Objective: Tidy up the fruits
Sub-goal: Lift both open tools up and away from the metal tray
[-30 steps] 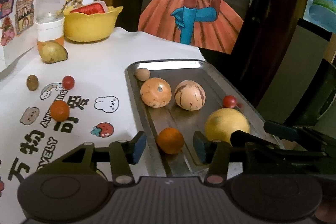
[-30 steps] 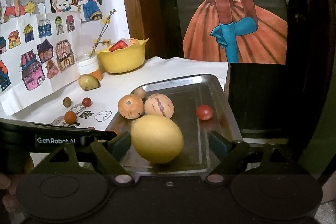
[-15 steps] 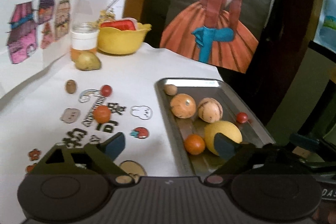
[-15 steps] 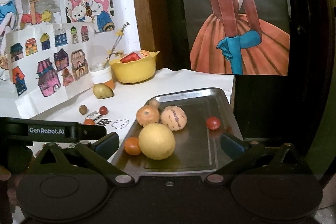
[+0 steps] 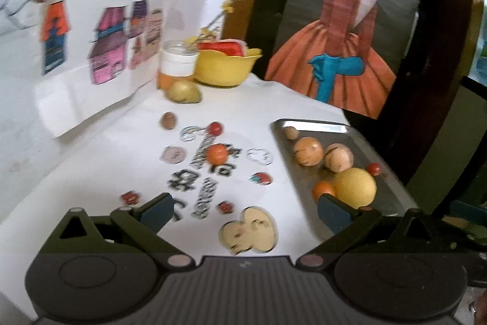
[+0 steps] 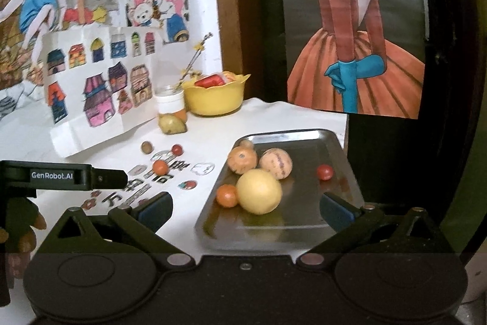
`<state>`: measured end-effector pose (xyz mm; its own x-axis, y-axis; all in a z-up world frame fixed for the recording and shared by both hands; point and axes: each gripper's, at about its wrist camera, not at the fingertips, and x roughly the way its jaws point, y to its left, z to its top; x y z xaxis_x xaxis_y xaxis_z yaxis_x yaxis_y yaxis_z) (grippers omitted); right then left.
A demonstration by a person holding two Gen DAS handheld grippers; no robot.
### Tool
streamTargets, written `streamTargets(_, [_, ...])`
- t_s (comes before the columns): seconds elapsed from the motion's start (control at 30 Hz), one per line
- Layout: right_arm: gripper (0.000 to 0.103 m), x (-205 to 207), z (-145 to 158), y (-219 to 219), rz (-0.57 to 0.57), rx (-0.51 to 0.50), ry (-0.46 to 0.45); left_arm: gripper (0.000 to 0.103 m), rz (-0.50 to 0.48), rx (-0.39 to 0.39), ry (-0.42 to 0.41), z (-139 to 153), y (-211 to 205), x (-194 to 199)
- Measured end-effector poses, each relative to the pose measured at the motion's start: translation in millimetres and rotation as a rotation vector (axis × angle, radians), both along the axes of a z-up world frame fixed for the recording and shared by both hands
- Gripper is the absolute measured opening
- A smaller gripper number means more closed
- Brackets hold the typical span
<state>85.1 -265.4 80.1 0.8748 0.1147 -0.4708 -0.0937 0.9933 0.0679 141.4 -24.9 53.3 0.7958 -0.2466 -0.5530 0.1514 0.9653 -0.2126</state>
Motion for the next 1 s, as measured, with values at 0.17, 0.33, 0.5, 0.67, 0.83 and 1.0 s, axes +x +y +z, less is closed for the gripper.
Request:
streamTargets(0.17, [0.102,-14,-2,19,0.033,-0.001,0.017,0.103,0.043,0.002,0.027,-6,26,-12])
streamTargets(0.33, [0.102,-25,-8,43,0.075,-0.019,0.045,0.103,0.089,0.002,0.040,-9,52,-25])
streamTargets(0.5, [0.102,-32,-15,64,0.112,-0.020,0.076,0.103,0.125,0.001,0.050,-11,75,-34])
streamTargets(0.67, [0.102,-34,-18,84,0.153,0.007,0.110,0.103,0.143,0.002,0.048,-9,91,-41])
streamTargets(0.83, [0.102,-31,-14,107,0.215,0.003,0.125,0.103,0.150,0.022,0.030,-3,102,-43])
streamTargets(1.0, [0.102,-20,-7,123,0.252,-0.009,0.116,0.103,0.155,0.034,0.019,1,111,-37])
